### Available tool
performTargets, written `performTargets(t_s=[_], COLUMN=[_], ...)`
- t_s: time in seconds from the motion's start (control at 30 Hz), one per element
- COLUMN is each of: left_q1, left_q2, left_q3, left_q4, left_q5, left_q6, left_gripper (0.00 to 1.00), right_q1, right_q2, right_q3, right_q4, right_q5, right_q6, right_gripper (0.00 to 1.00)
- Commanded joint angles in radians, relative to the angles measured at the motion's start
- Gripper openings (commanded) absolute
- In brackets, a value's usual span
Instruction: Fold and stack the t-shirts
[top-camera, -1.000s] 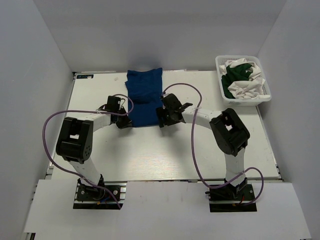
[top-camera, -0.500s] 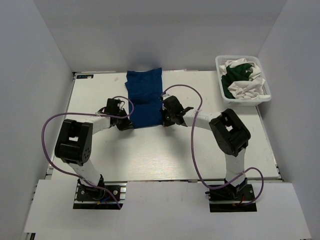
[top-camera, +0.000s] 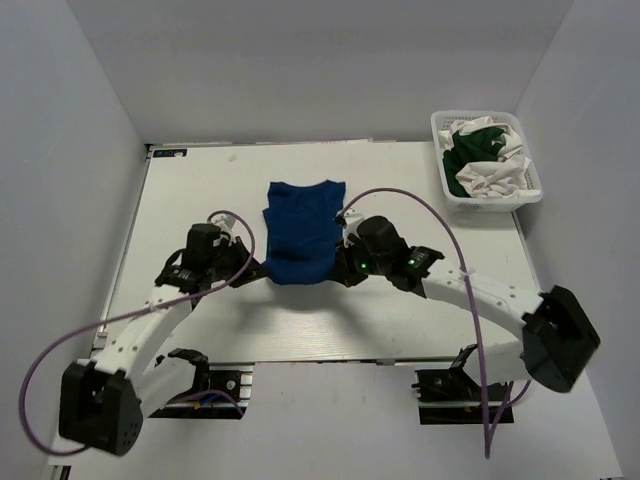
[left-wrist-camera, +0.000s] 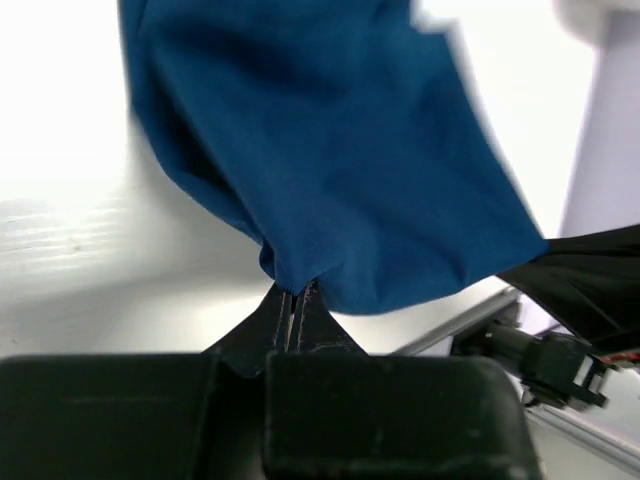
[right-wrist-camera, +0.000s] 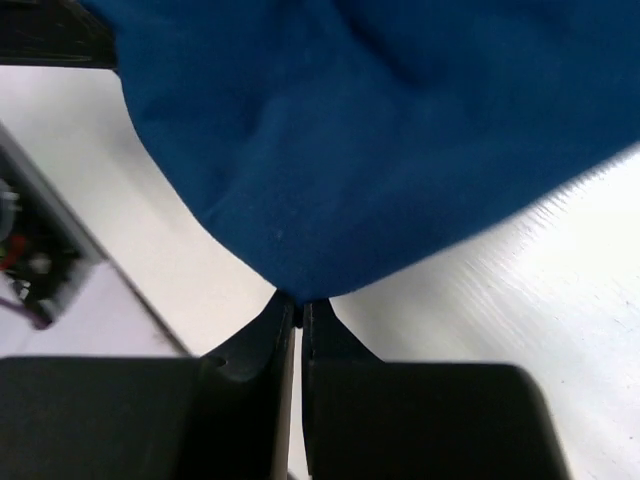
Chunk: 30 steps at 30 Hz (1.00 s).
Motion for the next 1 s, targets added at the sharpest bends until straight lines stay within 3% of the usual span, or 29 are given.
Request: performTargets(t_s=[0.0,0.13,0.5,0.97], left_q1=[-0.006,-0.006,0.015,0.024], left_q2=[-0.120,-0.134,0.154,0.461], left_q3=[0.053,0.103,0.395,0.682], left_q4=[-0.082,-0.093,-0.067,-0.033], left_q5=[-0.019,-0.082,-0.173,-0.340], left_q6=[-0.006,-0.015,-0.027,-0.016], left_gripper=[0.00,0.00,0.00,0.00], right_q1=[0.013,0.007,-0.079,-0.290], right_q2=[-0.085,-0.105,0.051,0.251], right_q3=[0.022,0.088,0.288,0.383], right_q4=[-0.036,-0.036,-0.082,0.004], right_q5=[-0.035,-0.010,0.071,-0.145], right_q6=[0.034,0.063,0.130,0.150], right_gripper=[0.00,0.00,0.00,0.00])
